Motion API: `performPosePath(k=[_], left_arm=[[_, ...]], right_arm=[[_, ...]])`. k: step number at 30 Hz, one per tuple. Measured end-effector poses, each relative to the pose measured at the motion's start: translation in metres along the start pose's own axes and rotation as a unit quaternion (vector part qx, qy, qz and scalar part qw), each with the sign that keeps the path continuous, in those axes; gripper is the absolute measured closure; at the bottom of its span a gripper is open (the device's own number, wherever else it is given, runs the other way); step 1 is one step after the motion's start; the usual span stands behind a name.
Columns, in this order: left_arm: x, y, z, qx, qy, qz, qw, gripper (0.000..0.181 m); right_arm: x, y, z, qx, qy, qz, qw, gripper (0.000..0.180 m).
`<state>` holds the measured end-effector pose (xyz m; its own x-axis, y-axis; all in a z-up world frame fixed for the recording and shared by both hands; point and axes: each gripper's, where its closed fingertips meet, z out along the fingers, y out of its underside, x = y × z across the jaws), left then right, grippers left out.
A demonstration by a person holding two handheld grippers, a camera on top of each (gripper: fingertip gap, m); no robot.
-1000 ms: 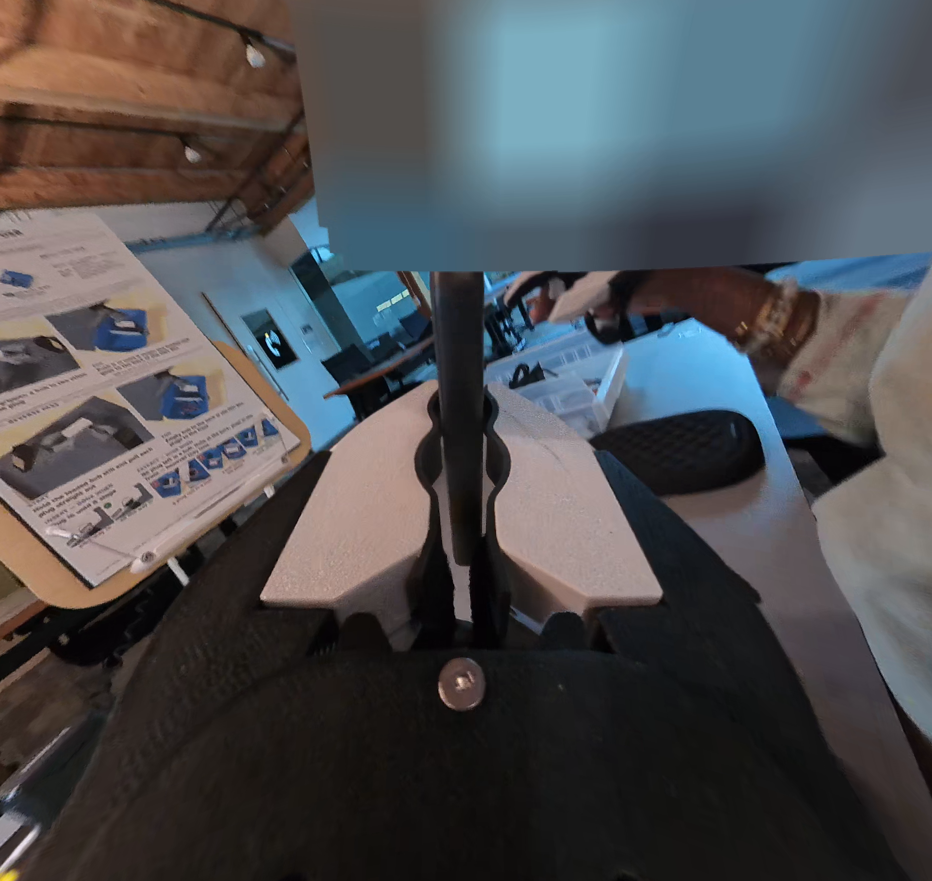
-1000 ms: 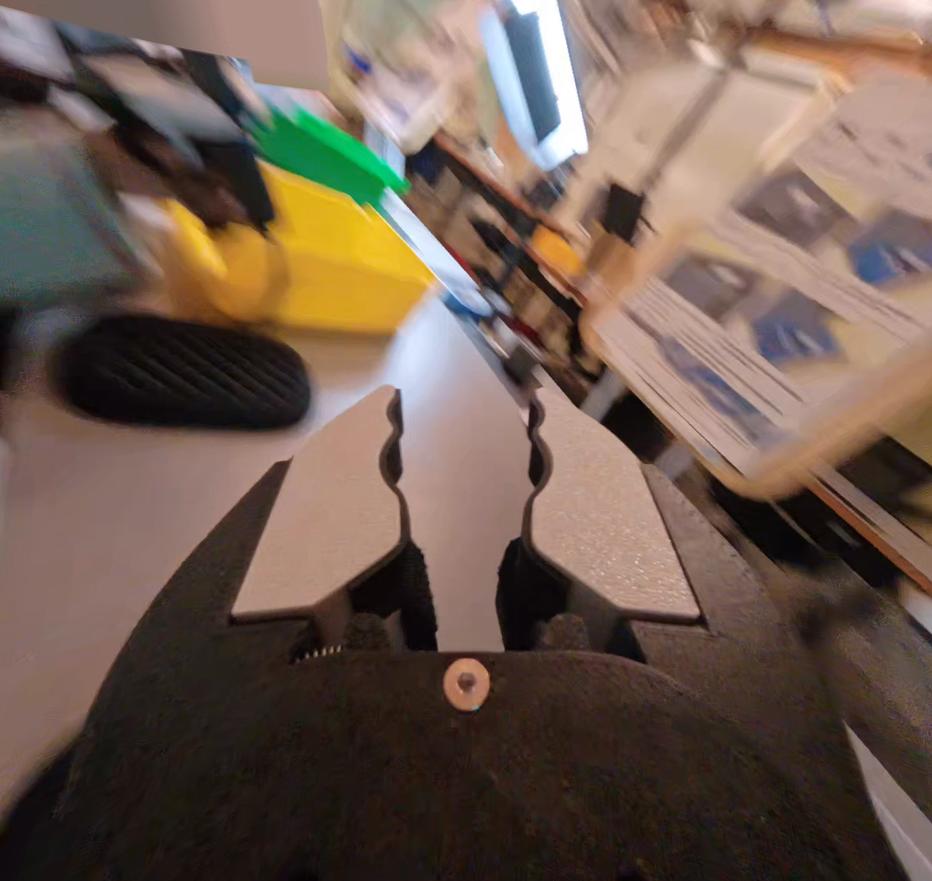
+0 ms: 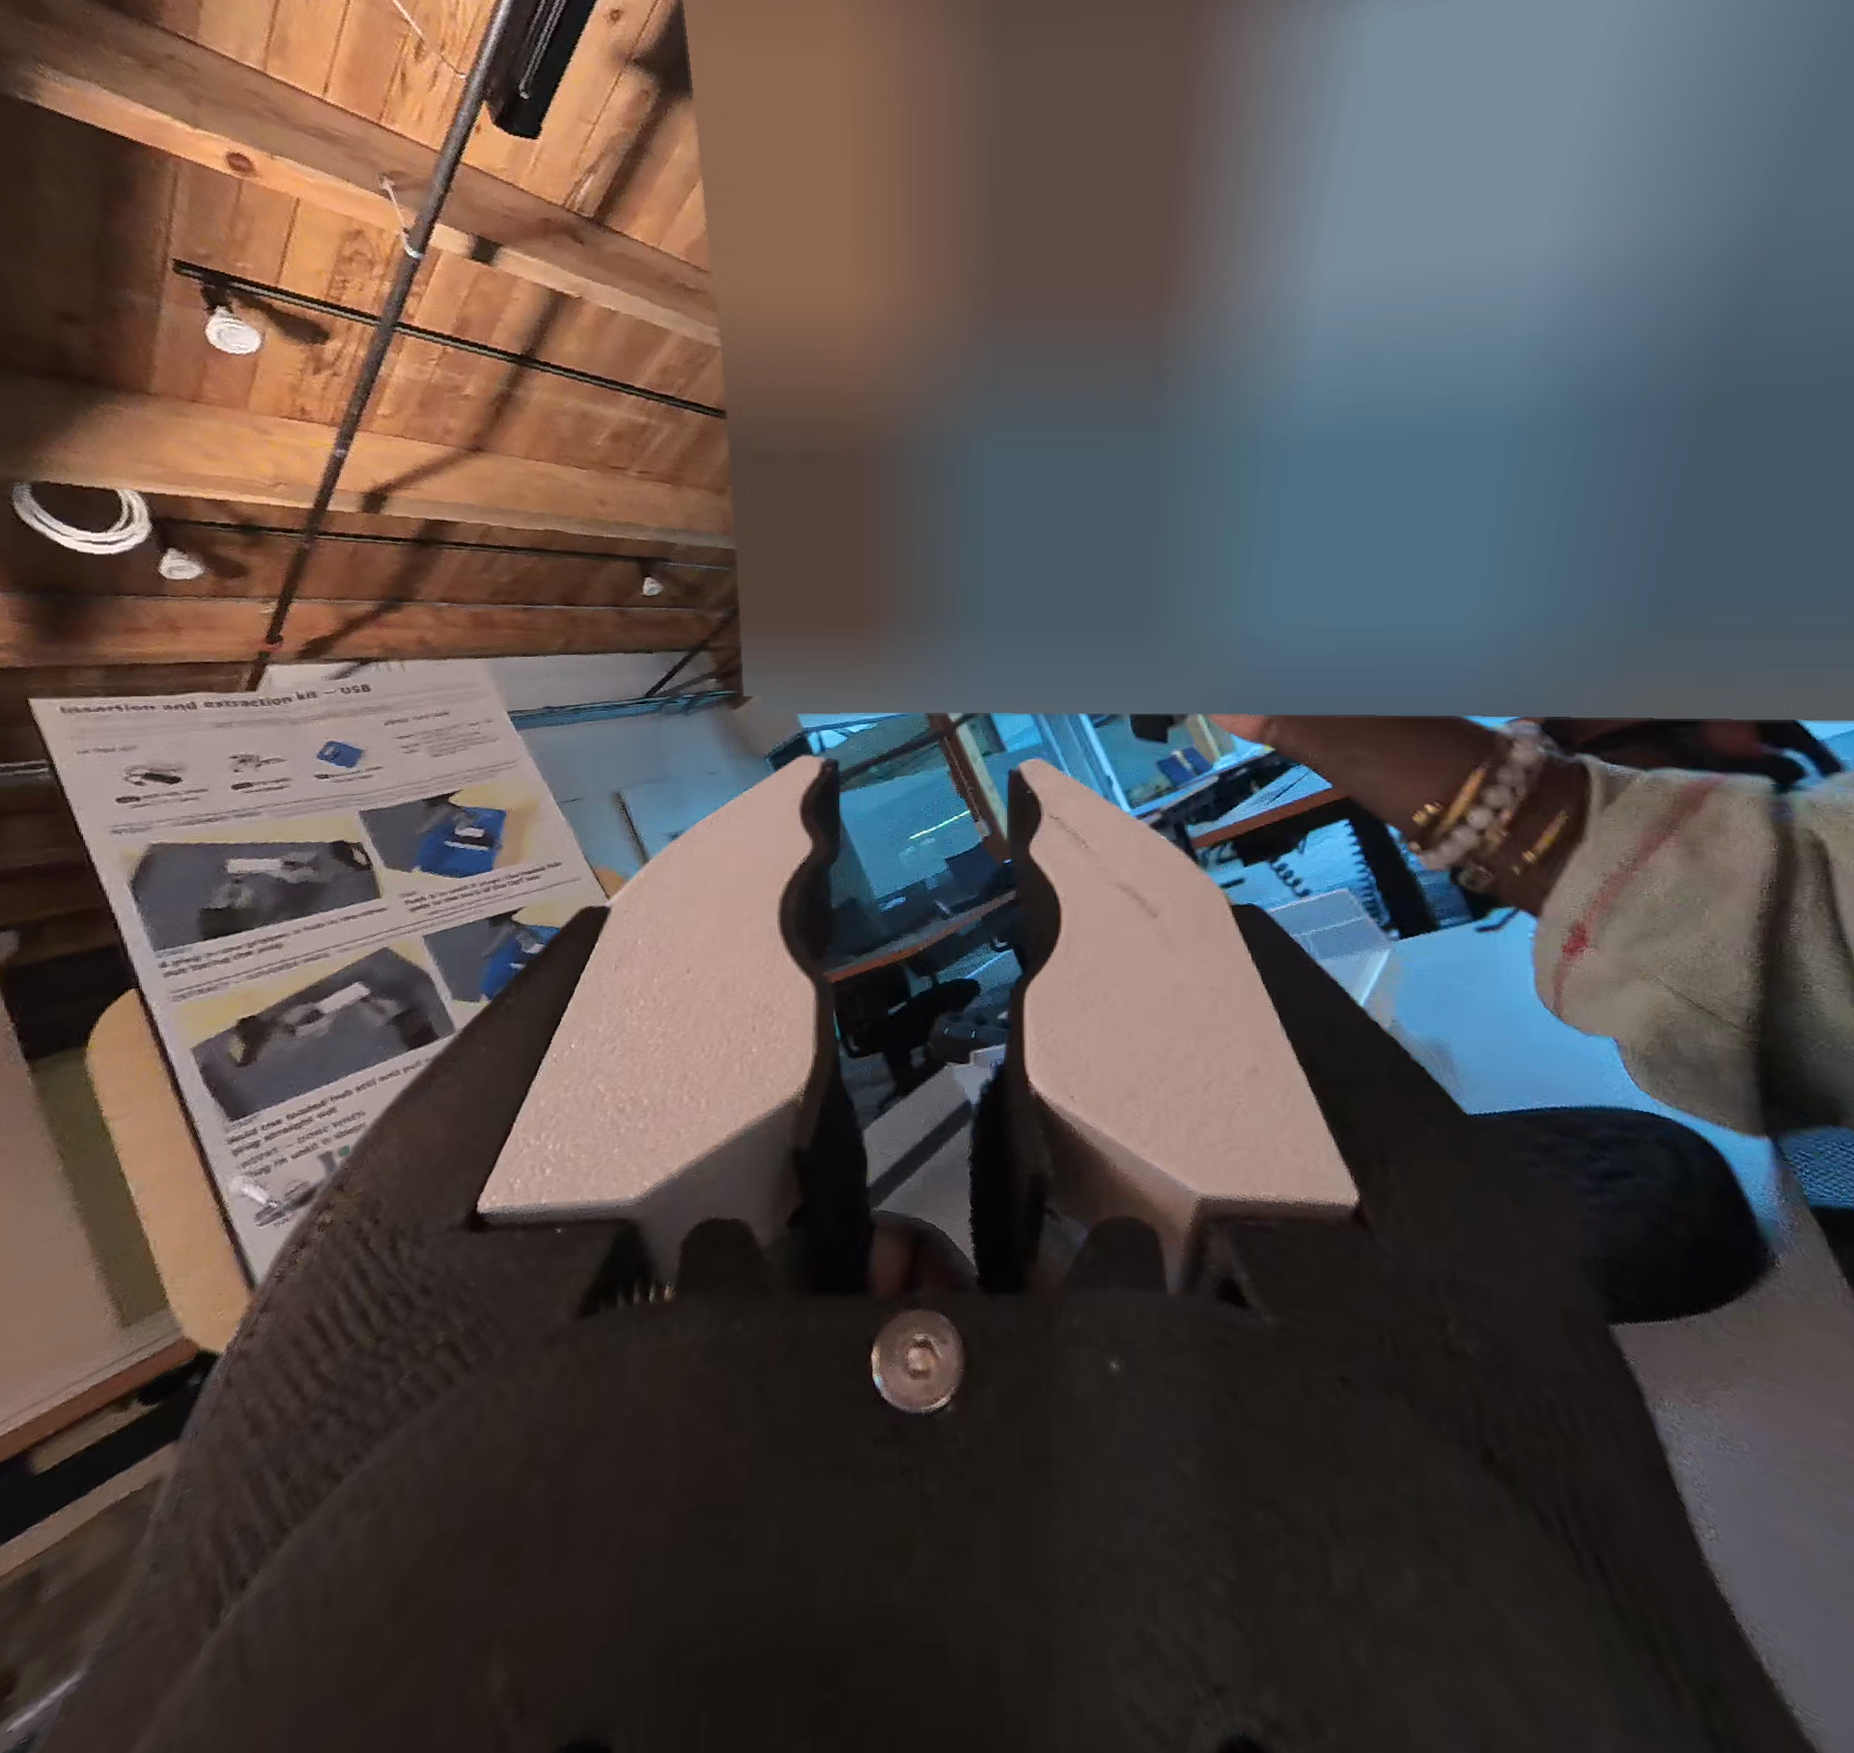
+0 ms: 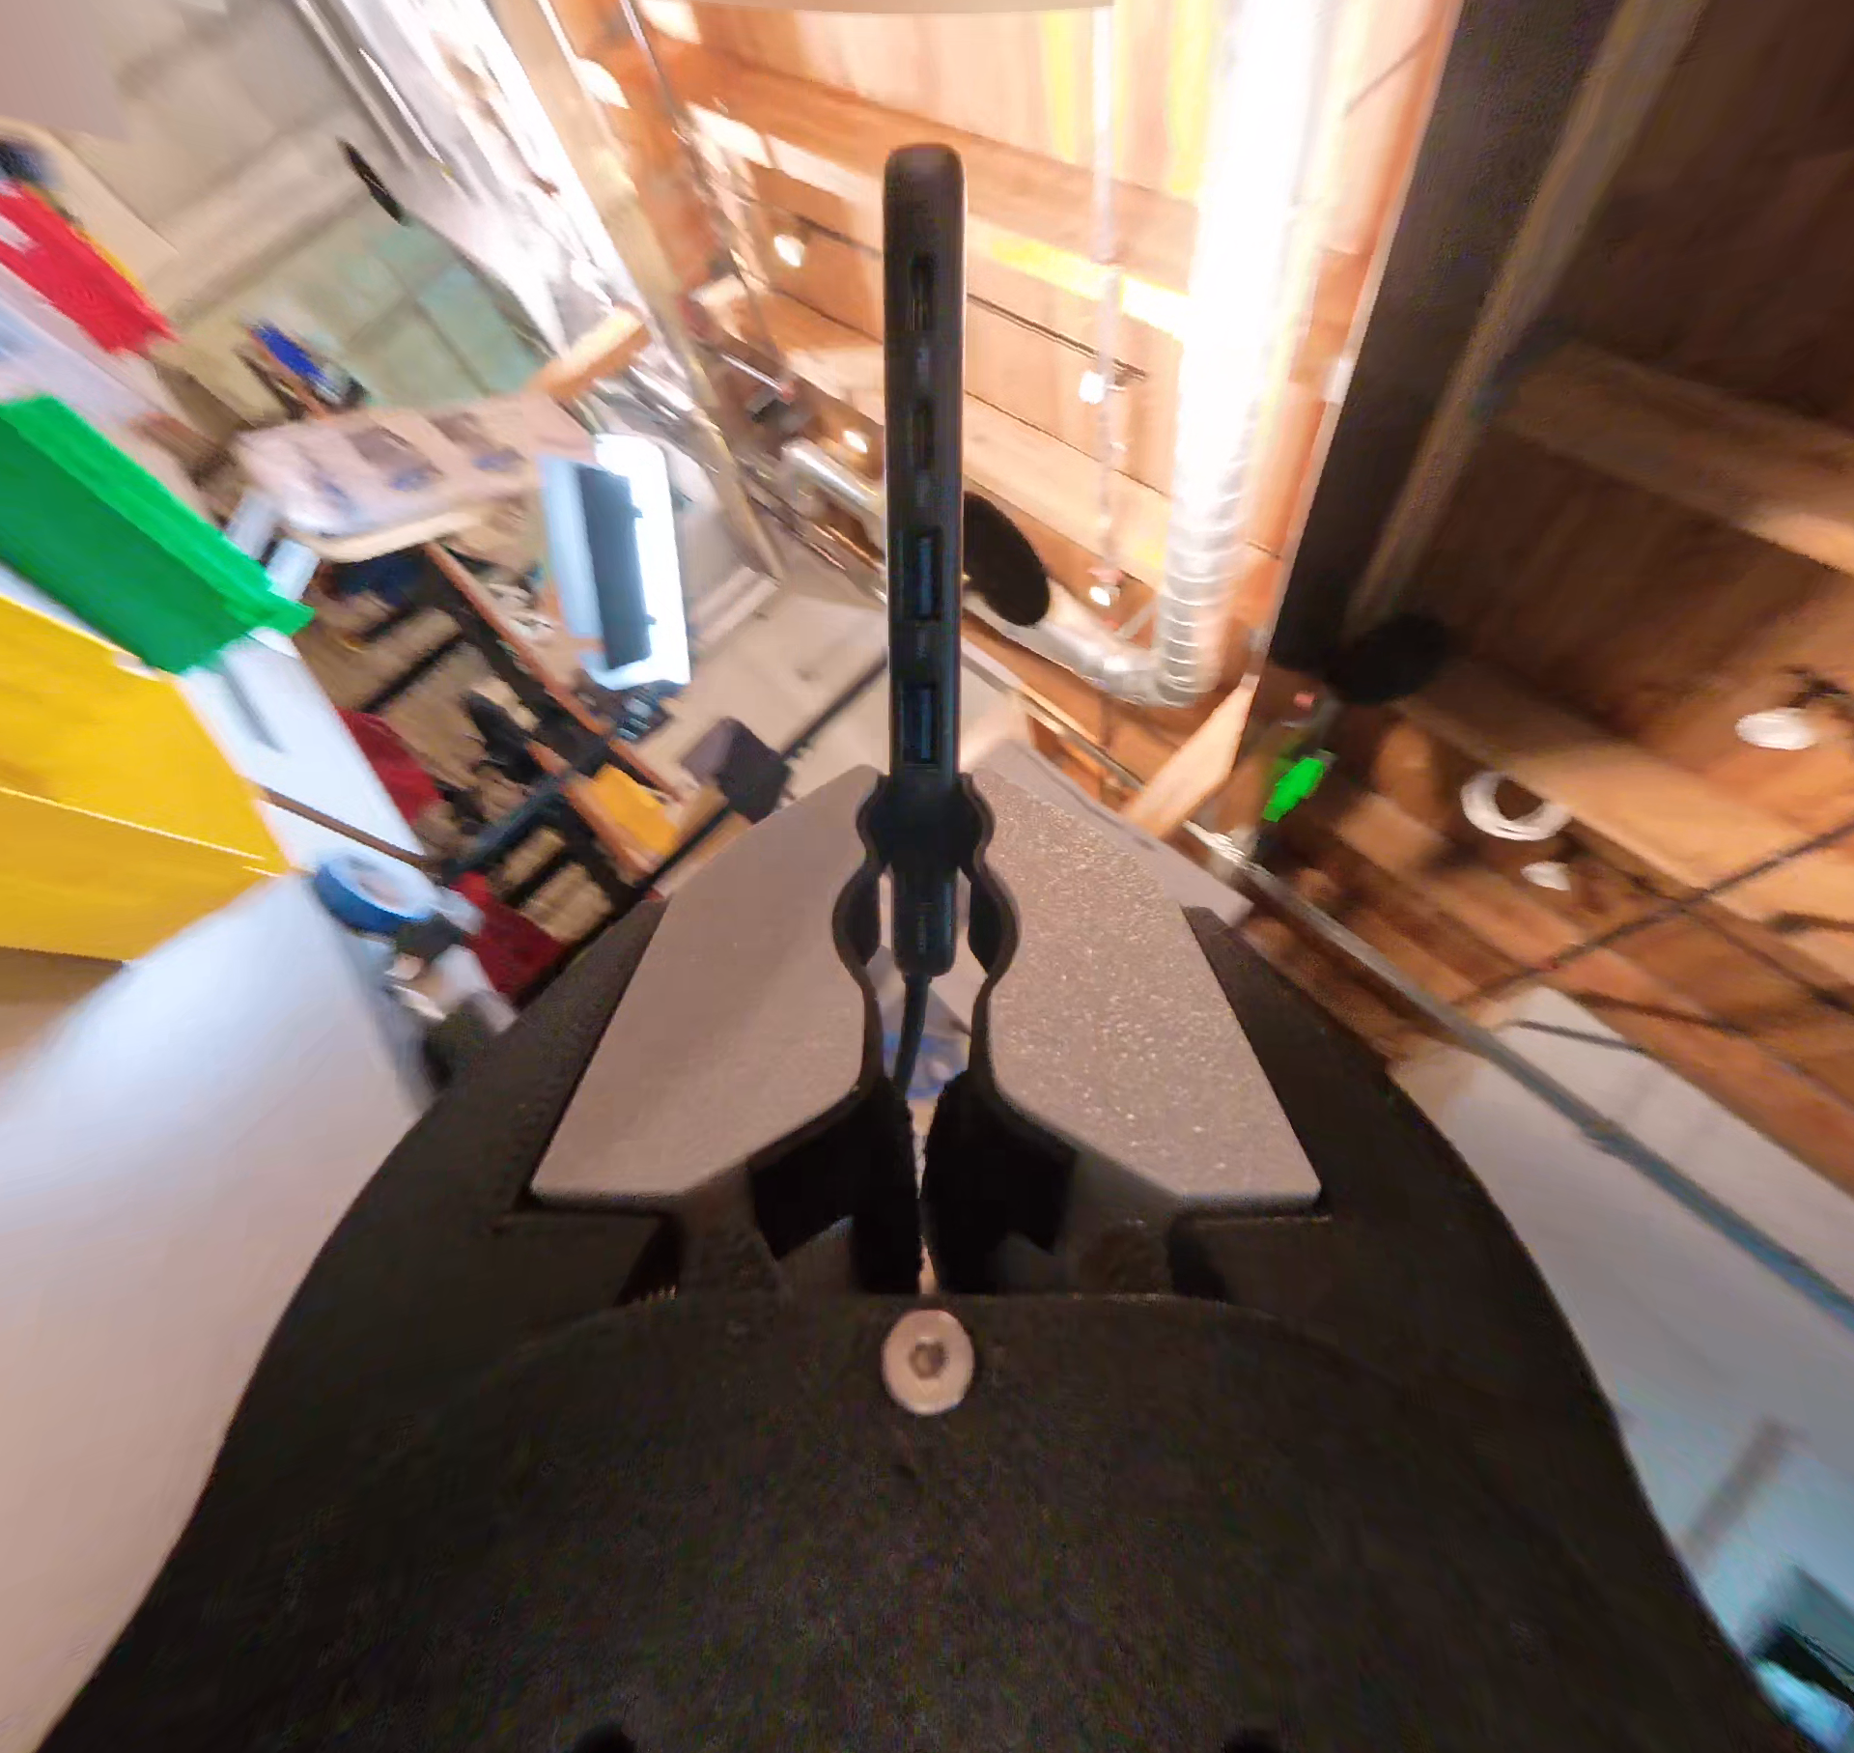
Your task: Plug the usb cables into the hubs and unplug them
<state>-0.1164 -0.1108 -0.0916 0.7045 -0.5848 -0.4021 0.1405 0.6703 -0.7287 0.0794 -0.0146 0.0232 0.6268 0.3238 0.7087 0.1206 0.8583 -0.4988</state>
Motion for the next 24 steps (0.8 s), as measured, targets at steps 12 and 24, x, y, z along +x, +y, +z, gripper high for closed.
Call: performPosePath(k=[12,24], left_arm=[[-0.006,-0.002,0.001,0.009,-0.019,-0.009,1.000,0.153],[-0.008,0.004,-0.001,-0.008,-0.024,0.006,1.000,0.153]], right_arm=[[0.114,0.169,-0.032,-0.074,-0.018,0.133,0.988,0.168],[0.086,0.306,-0.141,-0.381,0.019,0.215,0.899,0.167]])
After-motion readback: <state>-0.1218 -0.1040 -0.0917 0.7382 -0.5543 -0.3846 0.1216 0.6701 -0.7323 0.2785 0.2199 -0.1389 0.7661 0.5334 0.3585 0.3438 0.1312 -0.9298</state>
